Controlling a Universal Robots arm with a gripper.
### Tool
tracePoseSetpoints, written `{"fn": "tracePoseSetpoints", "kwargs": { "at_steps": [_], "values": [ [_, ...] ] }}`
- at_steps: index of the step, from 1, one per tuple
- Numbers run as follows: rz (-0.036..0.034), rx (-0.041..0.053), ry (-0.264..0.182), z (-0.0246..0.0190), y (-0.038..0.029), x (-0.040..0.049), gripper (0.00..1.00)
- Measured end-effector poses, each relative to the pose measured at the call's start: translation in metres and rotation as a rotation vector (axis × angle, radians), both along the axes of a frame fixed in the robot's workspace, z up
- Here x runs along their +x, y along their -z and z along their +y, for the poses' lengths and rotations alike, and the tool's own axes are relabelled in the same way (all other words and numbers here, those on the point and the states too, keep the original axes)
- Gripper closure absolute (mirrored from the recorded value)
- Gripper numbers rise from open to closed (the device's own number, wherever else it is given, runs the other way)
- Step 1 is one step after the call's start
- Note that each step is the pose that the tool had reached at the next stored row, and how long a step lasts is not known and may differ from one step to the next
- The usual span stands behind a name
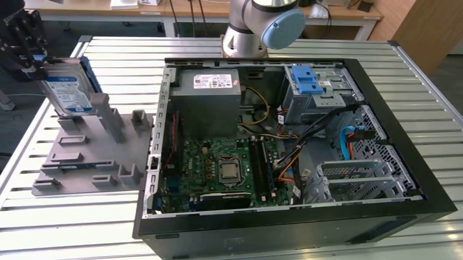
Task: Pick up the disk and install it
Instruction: 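Pick up the disk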
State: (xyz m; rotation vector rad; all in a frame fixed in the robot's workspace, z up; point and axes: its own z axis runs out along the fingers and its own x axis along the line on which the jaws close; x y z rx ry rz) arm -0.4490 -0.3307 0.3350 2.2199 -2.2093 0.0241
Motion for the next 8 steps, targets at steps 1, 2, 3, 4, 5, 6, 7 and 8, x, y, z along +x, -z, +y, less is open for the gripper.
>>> {"fn": "tracePoseSetpoints", "kwargs": {
  "at_steps": [1, 2, 3, 4, 5, 6, 7, 8],
  "values": [
    [-0.0001, 0.0001, 0.0, 0.0, -0.0007, 0.0, 0.64],
    [-0.0002, 0.0003, 0.0, 0.0, -0.0012, 0.0, 0.64],
    [-0.0001, 0.0003, 0.0, 0.0, -0.0019, 0.0, 0.64],
    [0.0, 0.0004, 0.0, 0.0, -0.0026, 0.0, 0.64],
    [-0.0001, 0.0005, 0.0, 0.0, -0.0031, 0.0, 0.64],
    [-0.0002, 0.0007, 0.0, 0.0, -0.0037, 0.0, 0.64],
    [-0.0001, 0.0008, 0.0, 0.0, -0.0043, 0.0, 0.64],
    [-0.0001, 0.0009, 0.0, 0.0, -0.0048, 0.0, 0.64]
  ]
}}
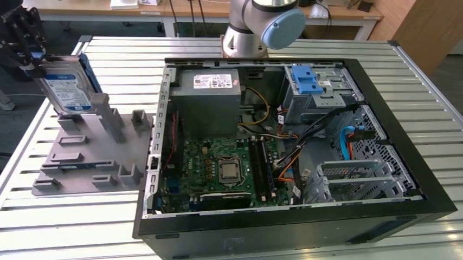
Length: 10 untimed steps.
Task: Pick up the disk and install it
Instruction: 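Pick up the disk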
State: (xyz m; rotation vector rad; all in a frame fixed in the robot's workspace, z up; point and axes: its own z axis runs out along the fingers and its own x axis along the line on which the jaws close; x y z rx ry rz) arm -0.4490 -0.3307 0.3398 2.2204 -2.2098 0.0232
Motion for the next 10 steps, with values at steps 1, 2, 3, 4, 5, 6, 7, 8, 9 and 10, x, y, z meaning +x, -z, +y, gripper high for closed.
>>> {"fn": "tracePoseSetpoints", "kwargs": {
  "at_steps": [1, 2, 3, 4, 5, 6, 7, 8, 9, 10],
  "values": [
    [0.0, 0.0001, 0.0, 0.0, -0.0005, 0.0, 0.64],
    [-0.0001, 0.0001, 0.0, 0.0, -0.0008, 0.0, 0.64],
    [-0.0001, 0.0002, 0.0, 0.0, -0.0012, 0.0, 0.64],
    [0.0, 0.0003, 0.0, 0.0, -0.0017, 0.0, 0.64],
    [0.0, 0.0004, 0.0, 0.0, -0.0021, 0.0, 0.64],
    [0.0, 0.0005, 0.0, 0.0, -0.0026, 0.0, 0.64],
    [0.0, 0.0007, 0.0, 0.0, -0.0031, 0.0, 0.64],
    [0.0, 0.0009, 0.0, 0.0, -0.0036, 0.0, 0.64],
    [0.0, 0.001, 0.0, 0.0, -0.0043, 0.0, 0.64],
    [0.0001, 0.0011, 0.0, 0.0, -0.0049, 0.0, 0.64]
  ]
}}
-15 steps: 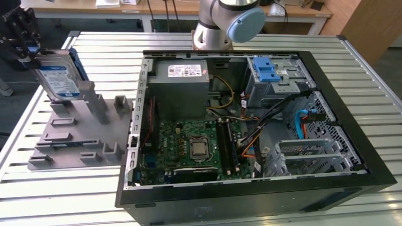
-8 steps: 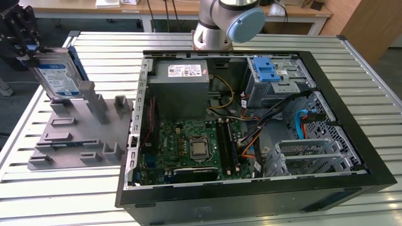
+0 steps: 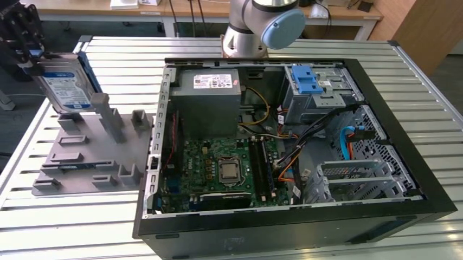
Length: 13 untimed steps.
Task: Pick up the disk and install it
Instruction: 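Pick up the disk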
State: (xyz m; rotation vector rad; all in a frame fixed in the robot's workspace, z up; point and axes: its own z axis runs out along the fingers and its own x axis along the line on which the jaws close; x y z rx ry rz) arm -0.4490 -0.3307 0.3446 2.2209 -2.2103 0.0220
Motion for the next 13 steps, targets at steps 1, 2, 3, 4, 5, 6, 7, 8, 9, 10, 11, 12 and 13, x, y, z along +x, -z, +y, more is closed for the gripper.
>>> {"fn": "tracePoseSetpoints", "kwargs": {
  "at_steps": [1, 2, 3, 4, 5, 6, 7, 8, 9, 10, 11, 12, 13],
  "values": [
    [0.0001, 0.0, 0.0, 0.0, -0.0006, 0.0, 0.64],
    [-0.0001, 0.0001, 0.0, 0.0, -0.0011, 0.0, 0.64],
    [-0.0001, 0.0002, 0.0, 0.0, -0.0016, 0.0, 0.64],
    [0.0, 0.0002, 0.0, 0.0, -0.0023, 0.0, 0.64],
    [0.0, 0.0002, 0.0, 0.0, -0.003, 0.0, 0.64],
    [0.0, 0.0003, 0.0, 0.0, -0.0036, 0.0, 0.64],
    [-0.0002, 0.0004, 0.0, 0.0, -0.0041, 0.0, 0.64],
    [0.0, 0.0005, 0.0, 0.0, -0.0048, 0.0, 0.64],
    [-0.0001, 0.0005, 0.0, 0.0, -0.0053, 0.0, 0.64],
    [-0.0001, 0.0006, 0.0, 0.0, -0.0059, 0.0, 0.64],
    [0.0, 0.0006, 0.0, 0.0, -0.0065, 0.0, 0.64],
    [0.0, 0.0006, 0.0, 0.0, -0.0071, 0.0, 0.64],
    [0.0, 0.0007, 0.0, 0.0, -0.0076, 0.0, 0.64]
  ]
}}
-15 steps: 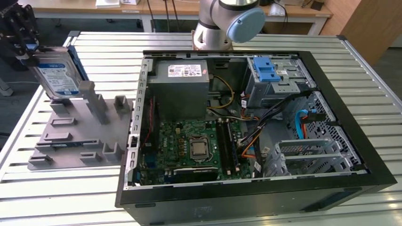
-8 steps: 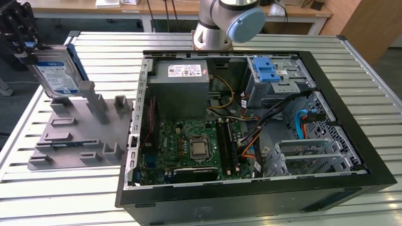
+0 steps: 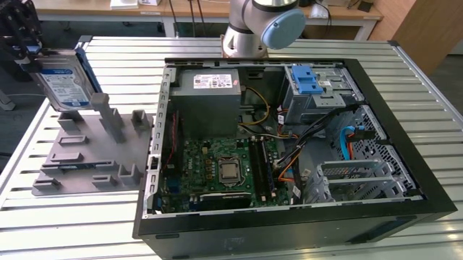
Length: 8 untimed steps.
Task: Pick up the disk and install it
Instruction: 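Pick up the disk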
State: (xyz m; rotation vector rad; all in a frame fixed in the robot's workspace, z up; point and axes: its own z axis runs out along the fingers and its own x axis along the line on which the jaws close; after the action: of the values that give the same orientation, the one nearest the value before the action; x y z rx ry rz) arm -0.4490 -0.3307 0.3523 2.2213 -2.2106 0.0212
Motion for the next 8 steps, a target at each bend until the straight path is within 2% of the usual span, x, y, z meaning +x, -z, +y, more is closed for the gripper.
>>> {"fn": "tracePoseSetpoints", "kwargs": {
  "at_steps": [8],
  "values": [
    [0.0, 0.0001, 0.0, 0.0, -0.0076, 0.0, 0.64]
  ]
}}
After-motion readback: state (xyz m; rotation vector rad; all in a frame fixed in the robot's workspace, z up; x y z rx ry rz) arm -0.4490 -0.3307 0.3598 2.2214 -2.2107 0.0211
